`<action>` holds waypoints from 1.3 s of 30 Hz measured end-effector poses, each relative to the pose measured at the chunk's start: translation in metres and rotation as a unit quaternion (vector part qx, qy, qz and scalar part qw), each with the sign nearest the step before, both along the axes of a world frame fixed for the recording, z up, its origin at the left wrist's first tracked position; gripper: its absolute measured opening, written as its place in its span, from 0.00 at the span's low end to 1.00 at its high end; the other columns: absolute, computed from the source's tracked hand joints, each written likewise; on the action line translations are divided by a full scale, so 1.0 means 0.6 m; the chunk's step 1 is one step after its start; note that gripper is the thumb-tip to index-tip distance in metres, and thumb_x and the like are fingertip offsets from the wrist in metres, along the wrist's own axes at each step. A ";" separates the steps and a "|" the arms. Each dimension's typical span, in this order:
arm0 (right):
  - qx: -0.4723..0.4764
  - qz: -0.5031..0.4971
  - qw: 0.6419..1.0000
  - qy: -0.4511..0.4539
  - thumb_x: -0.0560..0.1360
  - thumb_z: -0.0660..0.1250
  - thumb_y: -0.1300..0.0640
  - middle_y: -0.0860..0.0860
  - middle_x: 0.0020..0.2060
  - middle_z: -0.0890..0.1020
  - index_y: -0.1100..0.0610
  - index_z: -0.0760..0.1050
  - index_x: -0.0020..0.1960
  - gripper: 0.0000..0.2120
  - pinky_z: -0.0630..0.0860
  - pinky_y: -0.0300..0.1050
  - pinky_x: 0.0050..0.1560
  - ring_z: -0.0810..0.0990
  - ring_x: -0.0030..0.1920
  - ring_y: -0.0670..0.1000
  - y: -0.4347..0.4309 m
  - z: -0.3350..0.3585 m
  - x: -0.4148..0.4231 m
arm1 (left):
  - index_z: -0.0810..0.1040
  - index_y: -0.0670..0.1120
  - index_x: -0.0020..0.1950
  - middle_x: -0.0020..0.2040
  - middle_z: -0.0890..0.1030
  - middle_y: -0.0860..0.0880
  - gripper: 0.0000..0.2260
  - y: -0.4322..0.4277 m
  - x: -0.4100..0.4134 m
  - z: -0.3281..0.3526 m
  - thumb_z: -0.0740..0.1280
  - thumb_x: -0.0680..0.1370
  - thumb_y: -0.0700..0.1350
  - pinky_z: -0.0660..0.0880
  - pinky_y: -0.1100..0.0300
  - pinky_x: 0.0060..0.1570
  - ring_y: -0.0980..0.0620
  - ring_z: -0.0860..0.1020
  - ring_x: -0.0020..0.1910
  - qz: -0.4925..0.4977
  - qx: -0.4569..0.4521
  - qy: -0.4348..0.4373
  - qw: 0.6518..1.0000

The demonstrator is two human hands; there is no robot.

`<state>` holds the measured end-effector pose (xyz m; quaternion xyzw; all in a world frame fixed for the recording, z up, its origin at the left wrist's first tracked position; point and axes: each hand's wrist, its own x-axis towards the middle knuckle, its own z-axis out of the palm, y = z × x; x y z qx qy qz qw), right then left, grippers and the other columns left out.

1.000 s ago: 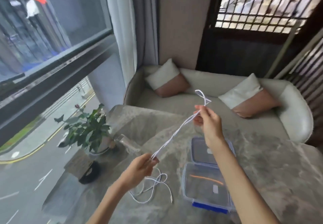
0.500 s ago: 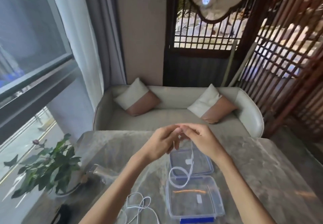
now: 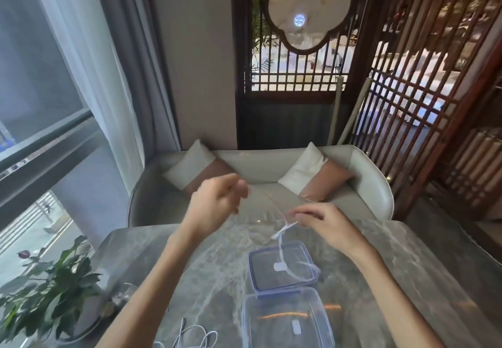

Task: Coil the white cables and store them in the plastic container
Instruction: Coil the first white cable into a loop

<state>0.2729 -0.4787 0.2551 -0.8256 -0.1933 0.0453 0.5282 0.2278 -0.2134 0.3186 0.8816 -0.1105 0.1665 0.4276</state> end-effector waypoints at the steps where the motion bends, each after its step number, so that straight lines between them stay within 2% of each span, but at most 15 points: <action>1: 0.010 -0.019 1.000 -0.006 0.78 0.69 0.63 0.43 0.42 0.88 0.44 0.85 0.47 0.14 0.76 0.29 0.43 0.84 0.39 0.40 -0.019 -0.002 0.006 | 0.76 0.48 0.37 0.26 0.76 0.52 0.15 0.011 0.004 0.007 0.60 0.78 0.54 0.73 0.55 0.33 0.53 0.76 0.27 -0.016 -0.088 0.011 0.996; 4: 0.032 -0.149 0.988 -0.035 0.79 0.67 0.66 0.48 0.42 0.88 0.51 0.85 0.48 0.12 0.74 0.28 0.42 0.82 0.38 0.36 -0.077 -0.025 0.045 | 0.75 0.45 0.36 0.27 0.71 0.53 0.15 0.044 0.007 0.027 0.60 0.81 0.46 0.68 0.59 0.30 0.51 0.70 0.26 -0.031 -0.244 0.014 0.969; 7: -0.048 -0.358 0.932 0.013 0.80 0.64 0.65 0.62 0.55 0.85 0.63 0.84 0.56 0.11 0.75 0.46 0.56 0.83 0.56 0.56 -0.130 -0.074 0.096 | 0.77 0.46 0.39 0.29 0.69 0.53 0.14 0.048 0.004 0.034 0.60 0.82 0.47 0.68 0.60 0.31 0.49 0.69 0.28 -0.089 -0.308 0.037 0.946; 10: -0.193 -0.423 0.878 0.112 0.82 0.59 0.61 0.68 0.68 0.75 0.68 0.74 0.67 0.17 0.70 0.55 0.66 0.74 0.68 0.66 -0.138 -0.078 0.114 | 0.78 0.45 0.41 0.29 0.69 0.54 0.12 0.021 0.005 0.037 0.61 0.81 0.47 0.69 0.60 0.30 0.51 0.70 0.27 -0.124 -0.330 0.067 0.933; 12: -0.144 -0.363 0.919 0.058 0.84 0.58 0.58 0.67 0.72 0.70 0.67 0.67 0.74 0.21 0.65 0.54 0.72 0.69 0.73 0.63 -0.105 -0.050 0.112 | 0.79 0.44 0.42 0.30 0.71 0.52 0.11 -0.002 0.010 0.037 0.61 0.80 0.47 0.70 0.61 0.29 0.51 0.71 0.27 -0.147 -0.337 0.078 0.927; 14: 0.094 -0.205 0.974 0.006 0.84 0.58 0.52 0.56 0.74 0.72 0.58 0.68 0.75 0.22 0.63 0.48 0.75 0.69 0.75 0.53 -0.049 -0.009 0.087 | 0.78 0.43 0.46 0.32 0.74 0.49 0.10 -0.025 0.016 0.040 0.61 0.81 0.46 0.72 0.60 0.30 0.50 0.72 0.29 -0.179 -0.326 0.093 0.924; 16: 0.245 -0.002 0.968 0.047 0.81 0.59 0.43 0.49 0.69 0.78 0.51 0.70 0.74 0.24 0.70 0.44 0.71 0.75 0.70 0.48 0.011 0.029 0.052 | 0.75 0.41 0.50 0.33 0.76 0.47 0.10 -0.048 0.024 0.050 0.59 0.84 0.45 0.72 0.57 0.32 0.49 0.73 0.30 -0.203 -0.299 0.120 0.925; 19: 0.182 0.138 0.973 0.019 0.80 0.62 0.46 0.47 0.46 0.85 0.47 0.79 0.61 0.13 0.79 0.37 0.48 0.83 0.45 0.45 0.078 0.041 0.030 | 0.73 0.41 0.52 0.35 0.78 0.46 0.09 -0.072 0.033 0.070 0.56 0.85 0.44 0.71 0.55 0.34 0.48 0.74 0.31 -0.239 -0.284 0.136 0.919; 22: 0.120 0.051 0.991 -0.030 0.83 0.60 0.50 0.44 0.26 0.74 0.52 0.81 0.47 0.13 0.68 0.32 0.32 0.70 0.27 0.41 0.107 -0.018 0.041 | 0.74 0.42 0.51 0.36 0.77 0.48 0.08 -0.065 0.031 0.092 0.57 0.83 0.44 0.71 0.59 0.33 0.50 0.73 0.31 -0.280 -0.326 0.107 0.897; 26: 0.010 -0.078 0.997 -0.011 0.83 0.62 0.56 0.44 0.24 0.71 0.55 0.81 0.42 0.13 0.70 0.42 0.36 0.69 0.27 0.41 0.104 -0.126 0.078 | 0.74 0.43 0.52 0.34 0.73 0.51 0.07 -0.039 0.012 0.113 0.58 0.83 0.43 0.70 0.62 0.32 0.54 0.71 0.28 -0.343 -0.414 0.050 0.842; 29: -0.122 -0.084 0.987 0.063 0.80 0.68 0.51 0.52 0.41 0.85 0.55 0.82 0.54 0.09 0.78 0.50 0.54 0.82 0.41 0.46 0.082 -0.184 0.101 | 0.72 0.43 0.52 0.34 0.73 0.52 0.06 -0.029 -0.006 0.115 0.57 0.82 0.44 0.69 0.63 0.28 0.56 0.71 0.27 -0.400 -0.491 0.029 0.774; 30: -0.215 -0.068 0.969 0.099 0.78 0.70 0.48 0.55 0.55 0.85 0.56 0.77 0.65 0.19 0.76 0.50 0.62 0.83 0.55 0.51 0.073 -0.196 0.105 | 0.72 0.43 0.53 0.35 0.74 0.52 0.06 -0.026 -0.009 0.116 0.56 0.82 0.43 0.69 0.63 0.28 0.56 0.72 0.27 -0.411 -0.507 0.025 0.757; 33: -0.400 0.010 0.889 0.224 0.72 0.75 0.46 0.57 0.82 0.53 0.47 0.41 0.82 0.53 0.60 0.55 0.77 0.55 0.80 0.59 0.054 -0.199 0.112 | 0.71 0.43 0.53 0.37 0.78 0.51 0.05 -0.021 -0.008 0.114 0.56 0.82 0.41 0.71 0.62 0.30 0.55 0.74 0.28 -0.394 -0.492 0.028 0.776; 37: 0.039 0.092 0.983 0.151 0.72 0.71 0.59 0.45 0.80 0.56 0.36 0.46 0.80 0.48 0.59 0.46 0.75 0.57 0.80 0.52 0.082 -0.083 0.103 | 0.71 0.43 0.49 0.44 0.83 0.44 0.05 -0.036 0.013 0.100 0.58 0.83 0.37 0.76 0.60 0.33 0.50 0.79 0.32 -0.356 -0.435 0.126 0.817; 39: 0.282 0.137 0.940 0.138 0.77 0.67 0.56 0.49 0.75 0.69 0.42 0.55 0.81 0.37 0.67 0.50 0.73 0.70 0.74 0.54 0.099 -0.003 0.089 | 0.74 0.42 0.47 0.44 0.84 0.45 0.07 -0.055 0.023 0.092 0.59 0.83 0.37 0.75 0.63 0.32 0.53 0.79 0.32 -0.357 -0.404 0.194 0.819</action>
